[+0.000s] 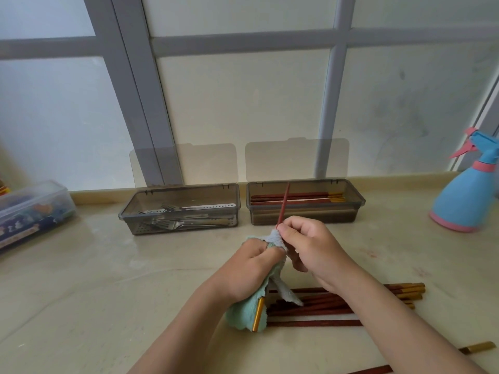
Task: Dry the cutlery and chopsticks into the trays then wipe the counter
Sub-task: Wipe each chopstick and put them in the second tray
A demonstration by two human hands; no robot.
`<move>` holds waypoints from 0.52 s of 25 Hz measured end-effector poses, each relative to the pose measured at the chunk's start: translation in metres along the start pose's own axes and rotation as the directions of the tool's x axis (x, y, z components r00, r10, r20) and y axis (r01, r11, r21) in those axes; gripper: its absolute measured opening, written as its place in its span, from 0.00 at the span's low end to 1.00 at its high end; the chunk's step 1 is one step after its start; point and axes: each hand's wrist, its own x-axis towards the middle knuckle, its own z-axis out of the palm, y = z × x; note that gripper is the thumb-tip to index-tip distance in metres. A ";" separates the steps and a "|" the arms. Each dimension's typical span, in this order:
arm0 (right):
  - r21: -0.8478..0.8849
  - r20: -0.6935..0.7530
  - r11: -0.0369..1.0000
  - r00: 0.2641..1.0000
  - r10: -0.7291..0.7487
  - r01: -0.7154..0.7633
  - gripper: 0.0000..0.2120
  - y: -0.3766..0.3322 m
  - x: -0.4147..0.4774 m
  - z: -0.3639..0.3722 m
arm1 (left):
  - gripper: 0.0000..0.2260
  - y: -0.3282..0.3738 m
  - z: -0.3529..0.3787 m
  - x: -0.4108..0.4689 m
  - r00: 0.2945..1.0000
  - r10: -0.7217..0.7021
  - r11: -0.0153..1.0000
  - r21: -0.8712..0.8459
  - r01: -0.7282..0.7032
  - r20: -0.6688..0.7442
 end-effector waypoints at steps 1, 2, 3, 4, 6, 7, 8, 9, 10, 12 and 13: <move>0.042 -0.011 0.999 1.000 0.025 -0.025 0.13 -0.002 0.001 0.000 | 0.17 -0.001 -0.001 0.000 1.000 0.006 1.000 0.014 -0.006 -0.001; 0.078 -0.045 0.996 0.998 0.043 -0.039 0.12 -0.003 0.002 -0.002 | 0.17 -0.001 -0.001 0.000 1.000 0.011 0.999 0.031 -0.011 -0.003; 0.118 -0.104 0.992 0.993 0.059 -0.047 0.10 -0.005 0.004 -0.004 | 0.16 -0.002 0.000 0.000 1.000 0.010 0.999 0.050 -0.010 -0.001; 0.161 -0.176 0.986 0.981 0.076 -0.047 0.09 -0.007 0.006 -0.007 | 0.16 -0.002 0.002 0.000 1.000 0.009 0.998 0.060 -0.010 0.012; 0.224 -0.300 0.974 0.948 0.107 -0.040 0.08 -0.009 0.011 -0.012 | 0.17 -0.003 0.006 0.001 0.999 0.006 0.997 0.075 -0.009 0.041; 0.242 -0.342 0.969 0.931 0.126 -0.042 0.09 -0.009 0.013 -0.014 | 0.17 -0.004 0.007 0.002 0.999 0.007 0.996 0.090 -0.011 0.045; 0.262 -0.376 0.964 0.915 0.146 -0.046 0.08 -0.009 0.014 -0.016 | 0.18 -0.005 0.007 0.003 0.999 0.008 0.994 0.105 -0.013 0.043; 0.283 -0.403 0.958 0.900 0.164 -0.048 0.08 -0.009 0.016 -0.018 | 0.18 -0.006 0.006 0.004 0.999 0.011 0.994 0.112 -0.015 0.035; 0.306 -0.424 0.951 0.888 0.181 -0.048 0.08 -0.009 0.019 -0.019 | 0.18 -0.005 0.005 0.004 1.000 0.016 0.994 0.111 -0.019 0.022; 0.366 -0.452 0.930 0.869 0.202 -0.026 0.08 -0.008 0.022 -0.021 | 0.17 -0.005 0.002 0.002 0.999 0.031 0.993 0.112 -0.029 -0.013; 0.402 -0.469 0.916 0.860 0.201 0.005 0.08 -0.008 0.025 -0.022 | 0.17 -0.004 0.001 0.001 0.999 0.039 0.993 0.112 -0.035 -0.032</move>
